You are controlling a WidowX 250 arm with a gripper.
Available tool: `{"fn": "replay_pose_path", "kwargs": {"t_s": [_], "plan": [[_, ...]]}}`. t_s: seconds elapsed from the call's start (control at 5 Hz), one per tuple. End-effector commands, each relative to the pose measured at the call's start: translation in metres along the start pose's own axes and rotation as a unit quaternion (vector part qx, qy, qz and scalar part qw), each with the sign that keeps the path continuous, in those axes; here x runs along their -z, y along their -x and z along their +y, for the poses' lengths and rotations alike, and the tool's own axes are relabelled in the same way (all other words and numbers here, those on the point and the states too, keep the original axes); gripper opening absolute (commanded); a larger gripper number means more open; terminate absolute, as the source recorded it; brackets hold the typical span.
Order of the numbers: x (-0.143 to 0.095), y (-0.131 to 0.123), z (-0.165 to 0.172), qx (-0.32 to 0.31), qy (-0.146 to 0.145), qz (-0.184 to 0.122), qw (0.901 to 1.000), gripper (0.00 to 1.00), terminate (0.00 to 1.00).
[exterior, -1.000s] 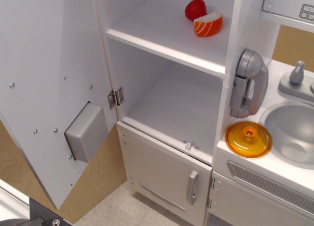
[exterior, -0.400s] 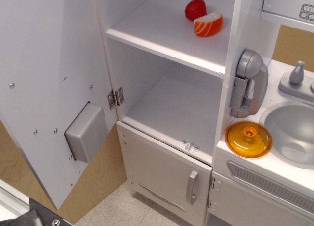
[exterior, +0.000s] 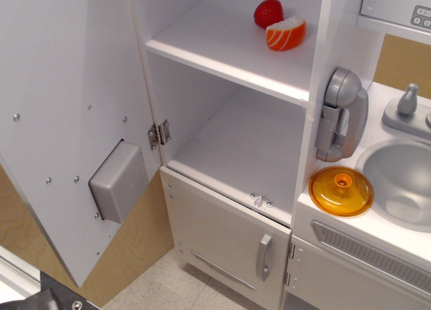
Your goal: Close fridge
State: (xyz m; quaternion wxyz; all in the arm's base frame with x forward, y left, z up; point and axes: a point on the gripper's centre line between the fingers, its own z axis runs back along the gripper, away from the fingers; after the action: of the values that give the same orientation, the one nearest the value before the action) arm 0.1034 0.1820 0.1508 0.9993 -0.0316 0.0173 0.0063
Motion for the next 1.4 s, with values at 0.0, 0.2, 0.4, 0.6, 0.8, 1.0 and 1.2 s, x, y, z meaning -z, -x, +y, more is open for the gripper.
{"fn": "replay_pose_path", "kwargs": {"t_s": [0.0, 0.2, 0.4, 0.6, 0.8, 1.0, 1.2], "plan": [[-0.01, -0.023, 0.024, -0.022, -0.038, -0.018, 0.9989, 1.0, 0.0], [-0.007, -0.029, 0.03, -0.028, -0.044, -0.019, 0.9985, 1.0, 0.0], [-0.004, -0.038, 0.032, -0.036, -0.051, -0.009, 0.998, 1.0, 0.0], [0.011, -0.061, 0.0, -0.055, -0.046, 0.016, 0.9973, 1.0, 0.0], [0.022, -0.091, -0.033, -0.078, -0.037, 0.005, 0.9963, 1.0, 0.0], [0.026, -0.104, -0.049, -0.079, -0.035, -0.014, 0.9961, 1.0, 0.0], [0.031, -0.119, -0.061, -0.085, -0.033, -0.02, 0.9956, 1.0, 0.0]]}}
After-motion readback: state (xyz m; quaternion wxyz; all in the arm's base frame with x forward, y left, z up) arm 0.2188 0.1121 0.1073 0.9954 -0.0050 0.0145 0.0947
